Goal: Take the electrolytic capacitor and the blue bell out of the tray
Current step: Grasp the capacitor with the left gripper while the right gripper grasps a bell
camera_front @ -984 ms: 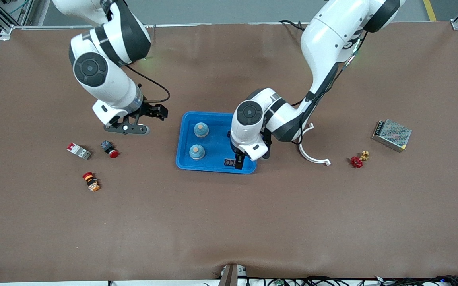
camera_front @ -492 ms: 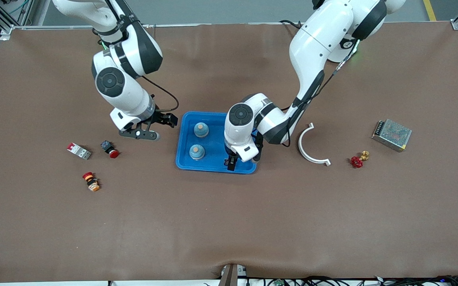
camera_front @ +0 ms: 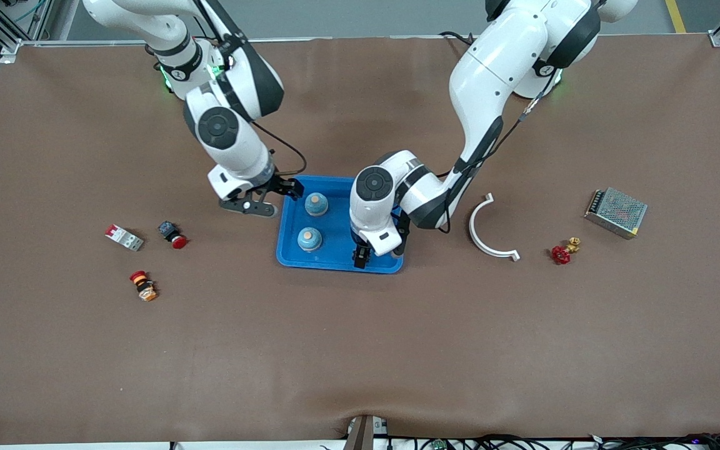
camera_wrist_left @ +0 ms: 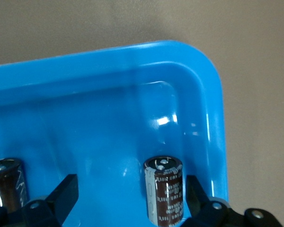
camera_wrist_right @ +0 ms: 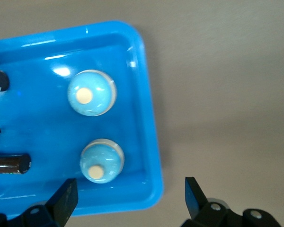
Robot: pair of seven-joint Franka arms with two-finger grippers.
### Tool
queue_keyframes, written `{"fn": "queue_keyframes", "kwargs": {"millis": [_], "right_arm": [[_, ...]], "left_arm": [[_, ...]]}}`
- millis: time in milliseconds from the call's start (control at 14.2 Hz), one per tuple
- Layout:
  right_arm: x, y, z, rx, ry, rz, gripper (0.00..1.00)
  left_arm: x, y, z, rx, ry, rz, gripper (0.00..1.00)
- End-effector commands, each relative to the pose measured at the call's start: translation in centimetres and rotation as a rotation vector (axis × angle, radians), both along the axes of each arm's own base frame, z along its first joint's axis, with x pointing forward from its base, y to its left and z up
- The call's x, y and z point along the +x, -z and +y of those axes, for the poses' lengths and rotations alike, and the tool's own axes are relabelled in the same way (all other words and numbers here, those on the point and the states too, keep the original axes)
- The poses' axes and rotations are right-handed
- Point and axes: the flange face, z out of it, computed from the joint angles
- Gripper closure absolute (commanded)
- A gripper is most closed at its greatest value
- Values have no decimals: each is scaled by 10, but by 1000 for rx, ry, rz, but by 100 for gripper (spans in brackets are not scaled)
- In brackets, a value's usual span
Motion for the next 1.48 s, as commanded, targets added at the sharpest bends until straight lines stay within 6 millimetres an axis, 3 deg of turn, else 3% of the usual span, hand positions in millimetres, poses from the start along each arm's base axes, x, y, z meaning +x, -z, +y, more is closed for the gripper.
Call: {"fn": "queue_keyframes", "kwargs": {"millis": [0, 70, 141, 422, 633, 773, 984, 1195, 1406], "right_arm": [[-5, 24, 19, 1, 16, 3, 0], [-4, 31, 19, 1, 17, -2, 0], [-4, 37, 22, 4, 15, -11, 0], [-19, 54, 43, 0, -12, -17, 0], [-19, 59, 44, -5, -16, -14, 0], [-20, 66, 45, -11, -19, -7, 0], [-25, 73, 53, -18, -37, -1, 0], [-26, 77, 58, -21, -44, 1, 0], [-28, 85, 61, -29, -52, 8, 0]], "left_arm": [[2, 0, -7, 6, 19, -29, 13], [2, 0, -7, 5, 15, -28, 50], [2, -1, -7, 5, 22, -30, 100], [1, -4, -8, 11, 58, -33, 100], [2, -17, -5, 41, 72, -17, 100], [-2, -39, -1, 92, 169, 21, 100], [5, -99, 16, 73, 410, 77, 100], [4, -145, 46, 50, 705, 160, 100], [-16, -178, 108, 26, 966, 138, 100]]}}
